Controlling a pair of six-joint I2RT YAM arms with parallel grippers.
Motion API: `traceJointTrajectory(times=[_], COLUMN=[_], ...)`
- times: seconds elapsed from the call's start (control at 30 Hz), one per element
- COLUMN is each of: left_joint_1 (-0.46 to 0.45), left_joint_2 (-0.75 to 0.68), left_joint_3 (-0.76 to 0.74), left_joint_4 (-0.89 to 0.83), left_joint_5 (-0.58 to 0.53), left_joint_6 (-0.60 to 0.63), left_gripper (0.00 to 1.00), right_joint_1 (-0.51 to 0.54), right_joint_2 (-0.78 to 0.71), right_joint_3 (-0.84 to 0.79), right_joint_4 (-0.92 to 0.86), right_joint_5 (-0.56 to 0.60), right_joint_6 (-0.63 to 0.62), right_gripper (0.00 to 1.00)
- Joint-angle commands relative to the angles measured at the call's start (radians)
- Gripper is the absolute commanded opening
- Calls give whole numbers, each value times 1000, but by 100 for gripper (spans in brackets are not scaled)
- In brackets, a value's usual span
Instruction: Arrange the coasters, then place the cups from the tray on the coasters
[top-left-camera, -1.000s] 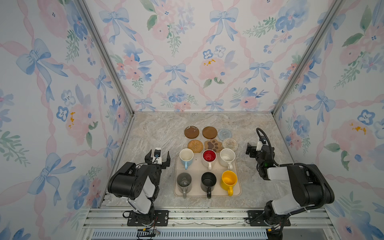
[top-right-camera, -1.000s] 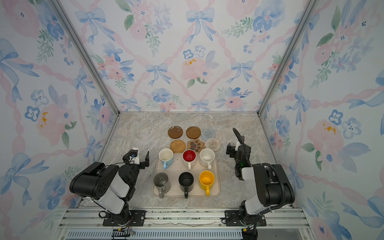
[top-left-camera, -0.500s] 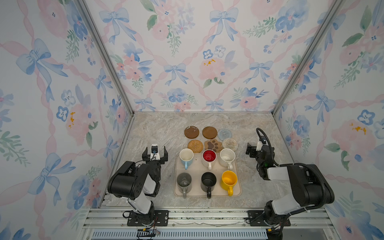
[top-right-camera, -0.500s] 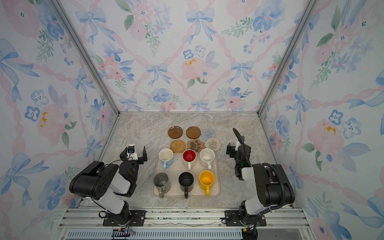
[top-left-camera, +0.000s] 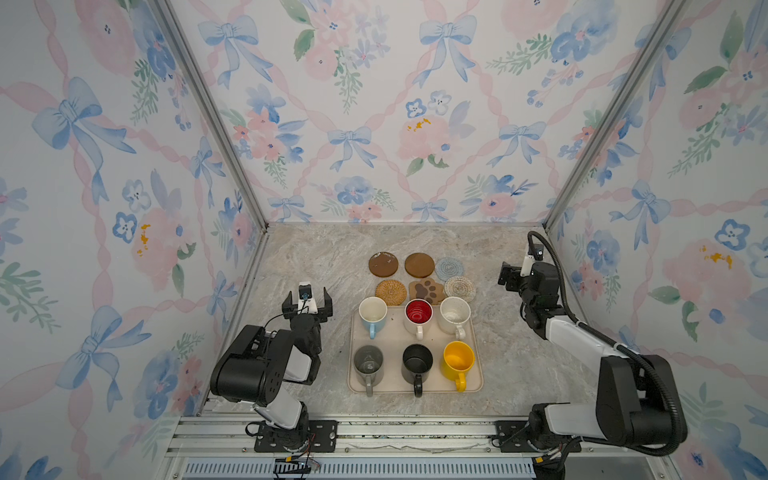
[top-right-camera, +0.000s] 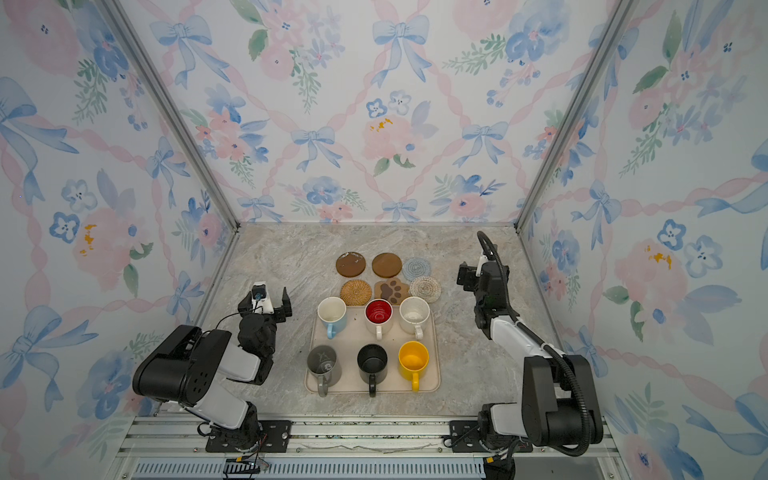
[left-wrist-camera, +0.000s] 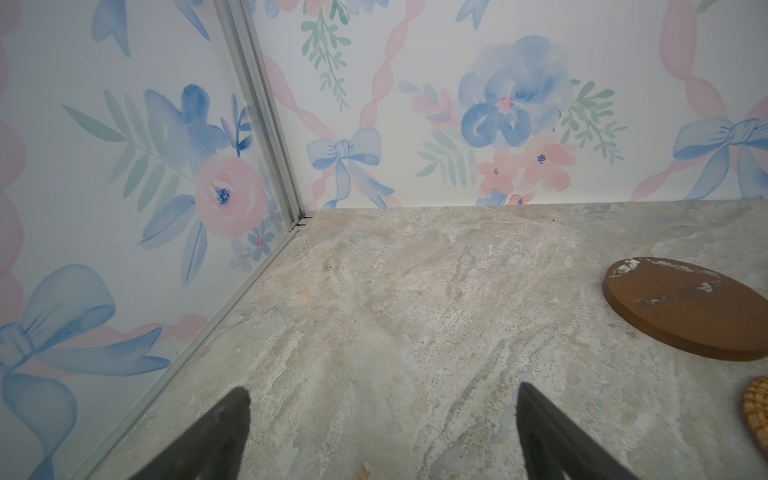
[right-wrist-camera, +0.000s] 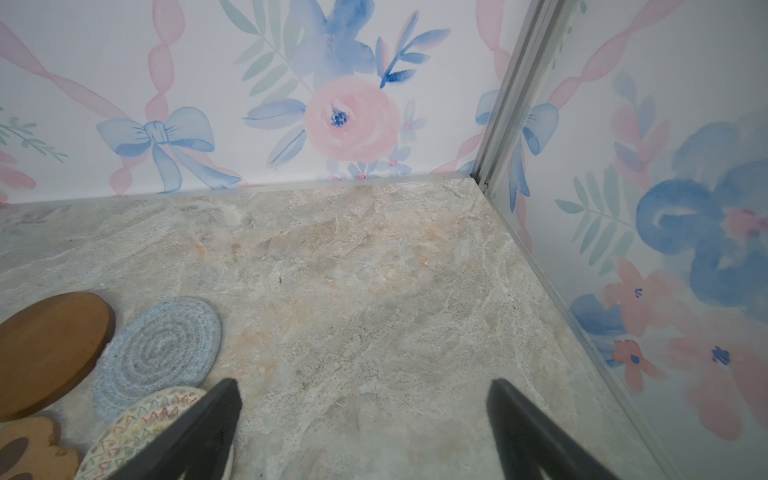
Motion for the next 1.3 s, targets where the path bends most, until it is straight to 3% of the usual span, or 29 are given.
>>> traceJointTrajectory(times=[0.0,0.07,0.2,0.33,0.5,0.67,0.83,1.07,1.27], left_joint_1=[3,-42,-50,-38,-24,4,4,4,4], left_joint_2=[-34,-126,-383,-562,-544,-352,-237,-194,-205], left_joint_3=[-37,-47,-36,119,362,634,730,761,738], left_joint_4=[39,2,-190,-618,-1089,-1475,-1538,-1538,-1539], left_joint_5=[2,-97,-107,-54,19,219,335,396,411], left_joint_6=[-6,26,16,-41,-163,-300,-377,-416,-431], left_gripper=[96,98,96,92,87,80,64,64,64], right_joint_1=[18,33,76,86,92,96,103,91,87], right_joint_2=[-16,-5,39,126,256,397,501,591,644], right_joint_3=[82,141,230,328,439,535,596,626,657], right_joint_4=[-252,-330,-451,-567,-678,-740,-793,-804,-856], right_joint_5=[-71,-107,-111,-134,-206,-309,-384,-443,-425], right_joint_6=[58,71,96,161,224,264,281,292,287], right_gripper=[93,92,92,88,71,49,40,43,42])
